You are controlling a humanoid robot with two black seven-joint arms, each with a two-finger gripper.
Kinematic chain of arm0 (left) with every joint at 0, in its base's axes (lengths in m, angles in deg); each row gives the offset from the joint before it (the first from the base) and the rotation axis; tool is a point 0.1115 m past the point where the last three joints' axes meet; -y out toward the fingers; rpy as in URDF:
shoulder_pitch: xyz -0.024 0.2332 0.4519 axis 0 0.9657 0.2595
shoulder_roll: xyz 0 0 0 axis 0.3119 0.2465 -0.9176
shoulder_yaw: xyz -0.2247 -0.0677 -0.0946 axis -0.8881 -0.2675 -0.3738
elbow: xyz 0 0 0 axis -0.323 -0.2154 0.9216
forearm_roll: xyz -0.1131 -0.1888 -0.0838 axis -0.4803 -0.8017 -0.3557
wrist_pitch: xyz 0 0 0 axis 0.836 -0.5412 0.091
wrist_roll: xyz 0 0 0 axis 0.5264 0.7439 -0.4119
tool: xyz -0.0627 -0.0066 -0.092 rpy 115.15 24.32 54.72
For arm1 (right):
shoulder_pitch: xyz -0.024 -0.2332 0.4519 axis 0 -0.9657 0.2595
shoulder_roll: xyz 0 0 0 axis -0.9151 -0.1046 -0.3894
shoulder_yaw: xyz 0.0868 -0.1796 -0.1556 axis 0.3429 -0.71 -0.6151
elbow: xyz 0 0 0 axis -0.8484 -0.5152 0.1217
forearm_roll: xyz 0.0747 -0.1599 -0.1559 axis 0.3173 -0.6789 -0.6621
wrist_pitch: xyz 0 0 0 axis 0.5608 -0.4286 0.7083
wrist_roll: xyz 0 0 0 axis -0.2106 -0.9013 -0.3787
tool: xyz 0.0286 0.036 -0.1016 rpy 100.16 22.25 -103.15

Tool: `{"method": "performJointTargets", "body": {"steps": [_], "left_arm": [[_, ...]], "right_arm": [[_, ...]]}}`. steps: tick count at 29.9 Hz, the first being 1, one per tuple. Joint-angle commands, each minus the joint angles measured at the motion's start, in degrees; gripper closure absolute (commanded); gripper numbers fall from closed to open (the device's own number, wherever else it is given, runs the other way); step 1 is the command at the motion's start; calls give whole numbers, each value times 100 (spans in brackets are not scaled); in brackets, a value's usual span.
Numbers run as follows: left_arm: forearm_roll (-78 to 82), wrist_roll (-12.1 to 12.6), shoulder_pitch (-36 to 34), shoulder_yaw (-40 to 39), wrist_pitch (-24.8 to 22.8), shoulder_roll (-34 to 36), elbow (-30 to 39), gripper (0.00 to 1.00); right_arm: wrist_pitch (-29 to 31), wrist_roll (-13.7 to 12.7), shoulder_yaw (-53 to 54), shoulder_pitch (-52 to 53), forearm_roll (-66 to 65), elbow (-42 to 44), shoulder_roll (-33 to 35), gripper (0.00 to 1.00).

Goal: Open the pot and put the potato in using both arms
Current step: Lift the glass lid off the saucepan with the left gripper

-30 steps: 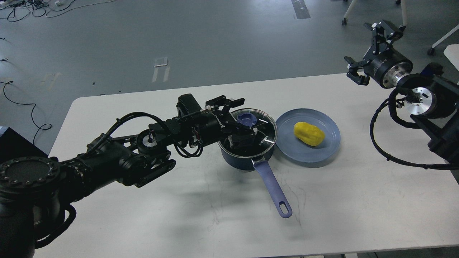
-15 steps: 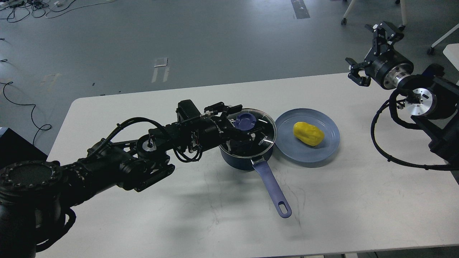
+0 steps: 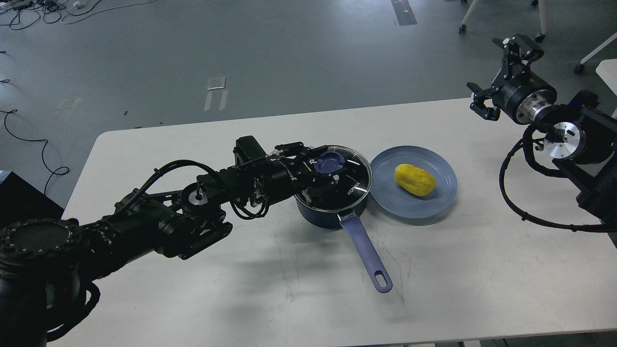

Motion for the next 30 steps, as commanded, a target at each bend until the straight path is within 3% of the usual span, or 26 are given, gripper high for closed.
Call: {"method": "performJointTargets", "body": {"steps": [1,14,20,30], "left_arm": [[0,1,5,0,0,24,4,43],[-26,1,-117,-88,18,296,258,43],[-166,1,-591,-105,18,700,882,43],[-237,1,-873,-105,175,1614,900,43]], "right_arm": [[-10,0,-7,0,0,0,-8,0],[-54,0,-24,0,0,0,-34,0],[-124,0,-33,0,0,-27,-69,0],[-168,0,-42,97,0,-36,-87,0]]}}
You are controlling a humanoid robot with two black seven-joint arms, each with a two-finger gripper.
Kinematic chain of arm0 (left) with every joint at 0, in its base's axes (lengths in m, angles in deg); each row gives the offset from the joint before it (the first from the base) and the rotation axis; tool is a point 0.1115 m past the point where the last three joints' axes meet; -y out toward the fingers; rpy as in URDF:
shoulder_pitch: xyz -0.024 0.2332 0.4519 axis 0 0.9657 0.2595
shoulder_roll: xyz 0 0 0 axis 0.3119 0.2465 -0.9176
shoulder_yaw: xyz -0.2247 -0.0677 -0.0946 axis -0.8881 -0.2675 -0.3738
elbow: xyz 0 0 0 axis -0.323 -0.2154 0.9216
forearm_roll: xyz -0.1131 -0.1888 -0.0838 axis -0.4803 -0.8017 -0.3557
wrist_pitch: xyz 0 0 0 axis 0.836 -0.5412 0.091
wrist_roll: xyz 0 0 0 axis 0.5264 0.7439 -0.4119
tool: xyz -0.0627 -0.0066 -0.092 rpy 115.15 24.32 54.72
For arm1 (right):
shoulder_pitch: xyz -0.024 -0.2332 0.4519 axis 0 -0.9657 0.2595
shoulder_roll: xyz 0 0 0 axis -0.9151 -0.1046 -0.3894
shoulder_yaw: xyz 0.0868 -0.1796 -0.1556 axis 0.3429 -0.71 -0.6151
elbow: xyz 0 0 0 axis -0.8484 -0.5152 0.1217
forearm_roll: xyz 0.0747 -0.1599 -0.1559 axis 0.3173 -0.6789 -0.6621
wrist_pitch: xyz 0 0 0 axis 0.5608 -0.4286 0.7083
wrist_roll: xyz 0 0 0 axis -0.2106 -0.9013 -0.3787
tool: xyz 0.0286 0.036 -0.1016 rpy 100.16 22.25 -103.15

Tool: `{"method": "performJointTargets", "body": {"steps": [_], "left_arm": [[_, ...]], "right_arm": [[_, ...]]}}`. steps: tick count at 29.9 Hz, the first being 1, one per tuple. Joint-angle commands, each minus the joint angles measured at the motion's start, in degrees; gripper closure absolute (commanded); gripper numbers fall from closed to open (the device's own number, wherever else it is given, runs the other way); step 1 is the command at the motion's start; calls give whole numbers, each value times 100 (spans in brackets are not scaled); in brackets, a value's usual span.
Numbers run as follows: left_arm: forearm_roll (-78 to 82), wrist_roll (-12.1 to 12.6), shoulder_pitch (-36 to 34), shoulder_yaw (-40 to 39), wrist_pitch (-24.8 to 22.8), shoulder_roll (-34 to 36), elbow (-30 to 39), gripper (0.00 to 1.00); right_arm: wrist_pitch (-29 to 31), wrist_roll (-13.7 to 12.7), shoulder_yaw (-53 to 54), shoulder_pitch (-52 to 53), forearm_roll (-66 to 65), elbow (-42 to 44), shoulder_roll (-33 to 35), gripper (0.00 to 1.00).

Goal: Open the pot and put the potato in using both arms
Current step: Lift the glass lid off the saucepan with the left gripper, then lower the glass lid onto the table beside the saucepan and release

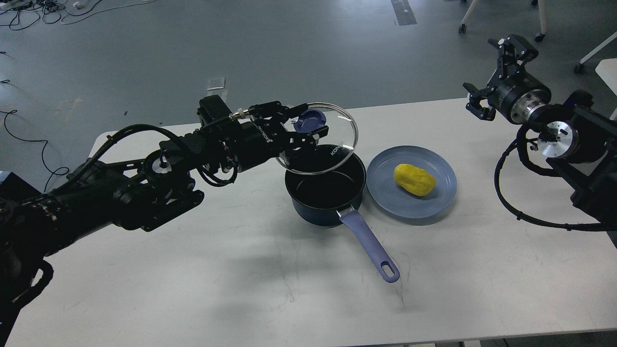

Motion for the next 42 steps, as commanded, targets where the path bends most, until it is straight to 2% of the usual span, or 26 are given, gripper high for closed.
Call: {"method": "performJointTargets", "body": {"steps": [1,7,13,35,42], "left_arm": [[0,1,-27,3,120,373,-1,43],[-18,1,174,20,187,1076,-1,43],[-18,1,535,20,187,1428,-1,43],[-53,1,1739,29,187,1358,-80,42],[-71,1,2055,20,187,1130,-255,42]], "right_arm": [[7,0,0,8,0,1,0,0],[7,0,0,-1,-9,10,0,0],[-2,0,-9,-1,-9,10,0,0],[-2,0,-176,-9,-9,10,0,0],[-55,0,-176,-36,-9,-8,0,0]]}}
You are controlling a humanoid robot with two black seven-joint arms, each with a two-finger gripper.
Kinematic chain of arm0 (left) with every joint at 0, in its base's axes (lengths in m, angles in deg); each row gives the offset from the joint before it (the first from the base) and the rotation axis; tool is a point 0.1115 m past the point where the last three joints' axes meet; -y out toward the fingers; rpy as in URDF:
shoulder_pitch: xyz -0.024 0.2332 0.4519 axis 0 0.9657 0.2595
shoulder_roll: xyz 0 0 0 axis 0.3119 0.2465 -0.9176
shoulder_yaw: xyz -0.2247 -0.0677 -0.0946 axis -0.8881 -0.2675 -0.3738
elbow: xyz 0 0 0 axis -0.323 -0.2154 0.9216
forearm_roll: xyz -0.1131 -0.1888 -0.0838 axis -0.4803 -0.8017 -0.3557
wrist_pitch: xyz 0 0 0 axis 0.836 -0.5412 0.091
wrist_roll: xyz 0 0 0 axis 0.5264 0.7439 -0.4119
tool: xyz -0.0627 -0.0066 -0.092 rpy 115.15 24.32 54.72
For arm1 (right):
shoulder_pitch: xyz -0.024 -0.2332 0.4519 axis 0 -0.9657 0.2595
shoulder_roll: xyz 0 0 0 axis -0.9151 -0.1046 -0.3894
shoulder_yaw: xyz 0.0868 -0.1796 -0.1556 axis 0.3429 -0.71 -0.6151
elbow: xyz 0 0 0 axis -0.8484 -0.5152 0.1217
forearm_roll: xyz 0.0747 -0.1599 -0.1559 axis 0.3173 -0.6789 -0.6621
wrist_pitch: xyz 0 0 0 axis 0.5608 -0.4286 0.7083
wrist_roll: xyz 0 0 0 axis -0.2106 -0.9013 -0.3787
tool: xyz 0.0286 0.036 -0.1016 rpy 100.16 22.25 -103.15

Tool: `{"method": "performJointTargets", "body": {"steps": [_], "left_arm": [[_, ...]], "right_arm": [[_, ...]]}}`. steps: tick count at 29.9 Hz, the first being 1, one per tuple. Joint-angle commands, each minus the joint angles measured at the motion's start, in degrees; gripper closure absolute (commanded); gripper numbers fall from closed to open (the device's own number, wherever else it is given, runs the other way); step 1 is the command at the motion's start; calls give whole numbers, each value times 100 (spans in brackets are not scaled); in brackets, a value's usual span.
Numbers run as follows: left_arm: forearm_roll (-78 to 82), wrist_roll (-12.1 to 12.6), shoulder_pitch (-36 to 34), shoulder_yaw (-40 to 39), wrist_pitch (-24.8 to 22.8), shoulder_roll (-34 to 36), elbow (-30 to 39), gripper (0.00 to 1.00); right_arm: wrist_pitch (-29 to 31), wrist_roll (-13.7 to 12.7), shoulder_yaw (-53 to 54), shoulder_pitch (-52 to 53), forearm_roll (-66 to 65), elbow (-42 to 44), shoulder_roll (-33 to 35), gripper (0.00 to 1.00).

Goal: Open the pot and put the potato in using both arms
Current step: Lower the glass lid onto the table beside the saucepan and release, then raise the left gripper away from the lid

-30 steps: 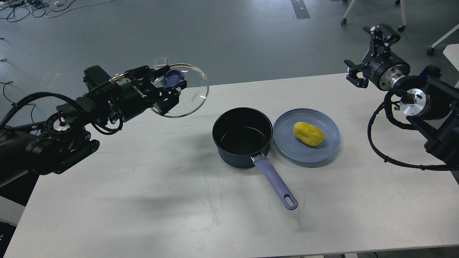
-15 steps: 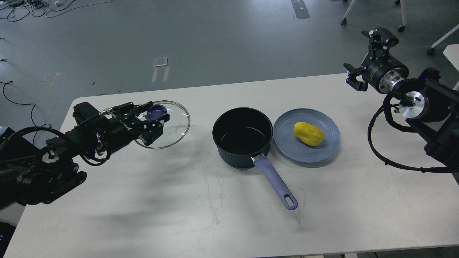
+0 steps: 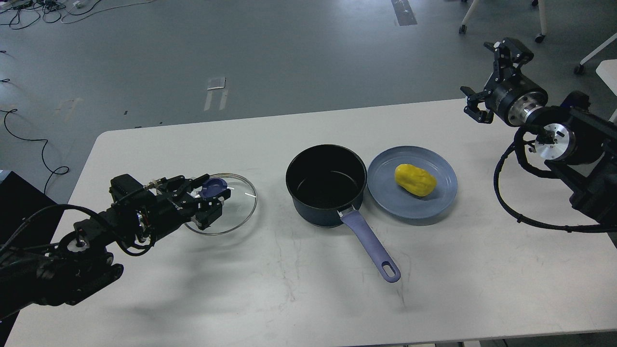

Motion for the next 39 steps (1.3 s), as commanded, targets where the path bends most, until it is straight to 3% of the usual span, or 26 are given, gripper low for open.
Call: {"method": "performJointTargets", "body": {"steps": [1,7,10,13,16,22,28,31,33,34,36,37,39], "left_arm": [[-4,1,86,-4,0,-77,-118,42],[-4,1,157,-4,0,-86,-171,33],[-48,1,201,-4,0,-86,-171,13],[-48,1,236,-4,0,-95,-163,11],[-57,1,236,-13,0,-208,-154,3],[-940,1,9,-266,0,-157,-75,2],[-2296,1,-1133,-548,0,-139,39,2],[-3417,1,-1582,-1161,-31,-331,136,2],[-4079,1,-1627,-1505,-687,-498,84,2],[-4726,1,-1636,-1803,-1456,-551,66,2],[-5641,1,-1627,-2260,-2503,-552,31,2],[-6186,145,-1619,-2619,-3023,-561,-4,2],[-6707,758,-1575,-2973,-3431,-569,-4,2]], "right_arm": [[-15,0,0,-14,0,-5,0,0],[-33,0,0,-23,0,-5,0,0],[-42,0,0,-14,0,-5,0,0],[-50,0,0,-23,9,-23,0,0],[-112,0,9,-32,9,-75,0,0],[-112,0,9,21,9,-93,26,0],[-86,0,0,91,-26,-163,88,0],[-86,9,-34,91,-88,-172,88,0],[-86,9,-105,117,-88,-172,88,0],[-86,9,-166,144,-88,-172,88,0],[-86,9,-219,170,-88,-172,97,0],[-86,9,-228,170,-88,-172,88,0],[-51,0,-246,188,-105,-172,88,0]]}}
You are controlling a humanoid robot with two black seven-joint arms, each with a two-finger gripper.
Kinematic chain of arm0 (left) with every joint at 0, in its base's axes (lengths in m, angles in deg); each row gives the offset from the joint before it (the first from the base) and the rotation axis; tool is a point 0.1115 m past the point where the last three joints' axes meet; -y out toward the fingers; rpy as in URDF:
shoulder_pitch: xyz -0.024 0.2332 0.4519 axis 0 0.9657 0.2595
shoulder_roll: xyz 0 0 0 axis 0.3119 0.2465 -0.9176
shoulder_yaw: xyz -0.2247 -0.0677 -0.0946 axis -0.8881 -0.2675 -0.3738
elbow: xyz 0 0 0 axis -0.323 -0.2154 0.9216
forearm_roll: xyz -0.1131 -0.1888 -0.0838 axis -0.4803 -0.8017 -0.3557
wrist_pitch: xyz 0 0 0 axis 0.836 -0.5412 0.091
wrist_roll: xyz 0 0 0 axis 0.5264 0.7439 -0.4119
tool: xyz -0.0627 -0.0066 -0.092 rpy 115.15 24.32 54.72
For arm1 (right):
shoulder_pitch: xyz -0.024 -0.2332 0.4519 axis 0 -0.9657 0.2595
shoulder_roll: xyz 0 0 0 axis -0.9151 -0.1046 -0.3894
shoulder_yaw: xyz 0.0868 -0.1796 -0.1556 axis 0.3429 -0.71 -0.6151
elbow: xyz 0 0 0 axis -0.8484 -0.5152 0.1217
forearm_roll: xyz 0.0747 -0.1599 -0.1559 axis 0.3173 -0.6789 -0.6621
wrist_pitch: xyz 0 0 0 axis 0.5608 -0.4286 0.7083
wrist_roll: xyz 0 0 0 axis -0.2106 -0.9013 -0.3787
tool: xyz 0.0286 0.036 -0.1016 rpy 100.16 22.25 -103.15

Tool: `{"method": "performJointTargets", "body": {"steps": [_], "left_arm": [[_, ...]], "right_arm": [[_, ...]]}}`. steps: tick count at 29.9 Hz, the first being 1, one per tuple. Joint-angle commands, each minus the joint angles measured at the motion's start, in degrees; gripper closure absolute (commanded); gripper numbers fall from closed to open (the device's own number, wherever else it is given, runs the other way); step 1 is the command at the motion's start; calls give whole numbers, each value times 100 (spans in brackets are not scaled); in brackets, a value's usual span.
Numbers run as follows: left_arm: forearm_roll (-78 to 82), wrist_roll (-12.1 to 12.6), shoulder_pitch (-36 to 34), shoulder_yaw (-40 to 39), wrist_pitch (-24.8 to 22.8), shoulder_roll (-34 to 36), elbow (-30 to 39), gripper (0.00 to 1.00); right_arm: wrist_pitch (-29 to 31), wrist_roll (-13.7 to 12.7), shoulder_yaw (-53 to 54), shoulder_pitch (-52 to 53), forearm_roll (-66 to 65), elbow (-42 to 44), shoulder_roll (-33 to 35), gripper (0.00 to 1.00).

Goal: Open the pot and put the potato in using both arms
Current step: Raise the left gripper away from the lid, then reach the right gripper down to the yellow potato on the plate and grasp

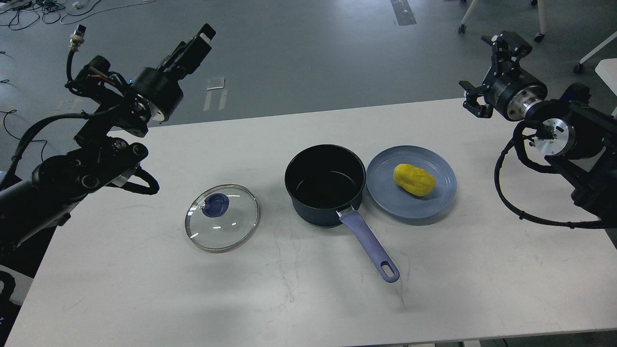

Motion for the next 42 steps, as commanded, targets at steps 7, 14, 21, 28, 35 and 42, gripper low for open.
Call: {"method": "performJointTargets", "body": {"steps": [7,14,21,28,35,42], "left_arm": [[-2696,2665,627,-1657,-2212,-170,-35,2],[-3004,2771,1085,-2097,-2467,-223,-35,2],[-2996,2710,1129,-2088,-2485,-170,-35,2],[-2969,2692,1138,-2079,-2476,-162,-35,2],[-2917,2683,1208,-2044,-2450,-162,-43,2],[-2899,2683,1217,-2026,-2432,-162,-52,2]], "right_arm": [[253,88,-1284,637,-561,-34,222,0],[131,808,-2234,1455,-3221,-104,441,0],[-265,1423,-3751,1702,-6220,-113,609,2],[-887,1897,-5167,1605,-6713,-61,583,3],[-2155,2071,-5767,1640,-7434,-43,345,6],[-2190,2071,-6057,1473,-7523,18,345,7]]}}
